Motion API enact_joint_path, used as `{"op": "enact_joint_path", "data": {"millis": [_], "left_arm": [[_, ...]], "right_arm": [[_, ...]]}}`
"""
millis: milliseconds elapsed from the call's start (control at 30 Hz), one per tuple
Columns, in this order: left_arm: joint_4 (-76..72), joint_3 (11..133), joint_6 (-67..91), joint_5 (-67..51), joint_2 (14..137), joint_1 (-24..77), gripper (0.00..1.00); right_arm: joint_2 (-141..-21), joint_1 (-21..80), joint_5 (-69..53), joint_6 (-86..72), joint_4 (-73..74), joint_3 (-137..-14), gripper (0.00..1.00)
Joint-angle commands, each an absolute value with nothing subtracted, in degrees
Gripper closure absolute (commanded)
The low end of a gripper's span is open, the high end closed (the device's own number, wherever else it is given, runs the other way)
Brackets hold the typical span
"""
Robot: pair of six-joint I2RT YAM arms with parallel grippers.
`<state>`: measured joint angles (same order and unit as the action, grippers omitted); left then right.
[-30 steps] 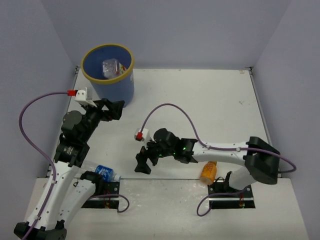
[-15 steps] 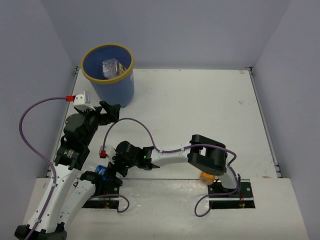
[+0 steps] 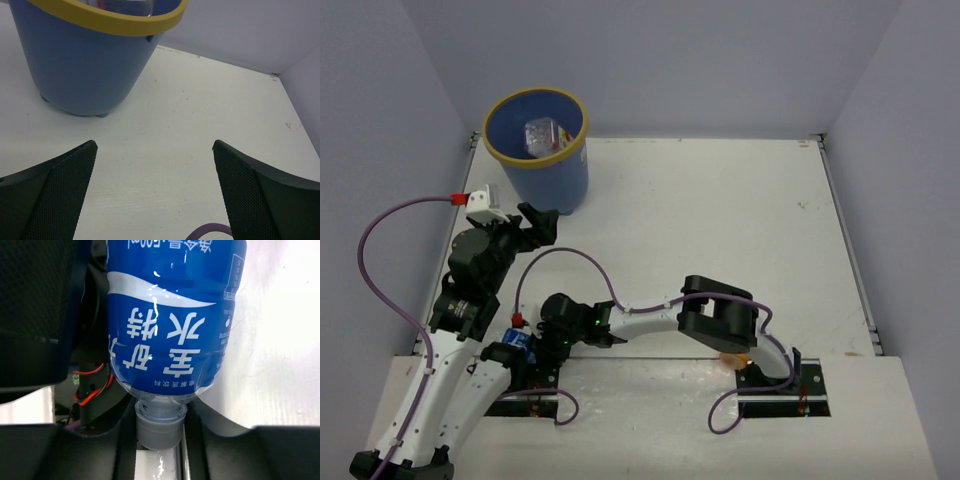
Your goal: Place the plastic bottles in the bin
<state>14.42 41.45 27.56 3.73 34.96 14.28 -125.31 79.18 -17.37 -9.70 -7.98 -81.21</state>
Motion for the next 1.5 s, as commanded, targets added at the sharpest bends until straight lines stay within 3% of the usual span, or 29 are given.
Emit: {"op": "enact_joint_path", "data": {"millis": [0, 333, 800, 1033, 1267, 1467], "left_arm": [[13.6, 41.8, 28.5, 4.2, 34.9, 14.2, 0.0], [9.6, 42.9, 28.2, -5.2, 37.3, 14.2, 0.0], [2.7, 41.3, 30.5, -15.4, 44.0, 14.2, 0.0], [-3.3, 39.3, 33.3, -19.8, 46.4, 14.8, 0.0], [-10.1, 37.7, 35.9, -23.0, 50.2, 17.5, 0.0], [-16.2, 36.9, 38.0, -23.5, 53.3, 21.5, 0.0]], "right_arm": [[-121.4, 80.4, -13.5, -9.6, -9.4, -78.1, 0.73], [-109.5, 77.6, -6.0, -16.4, -10.6, -70.0, 0.94], [-90.3, 60.4, 4.8, -23.5, -7.1, -50.4, 0.95], [-80.4, 57.8, 14.2, -25.0, -5.0, -46.7, 0.96], [-71.2, 57.9, 6.7, -22.9, -12.6, -43.0, 0.96], [-70.0, 58.5, -0.6, -21.8, -16.5, -41.8, 0.97]]}}
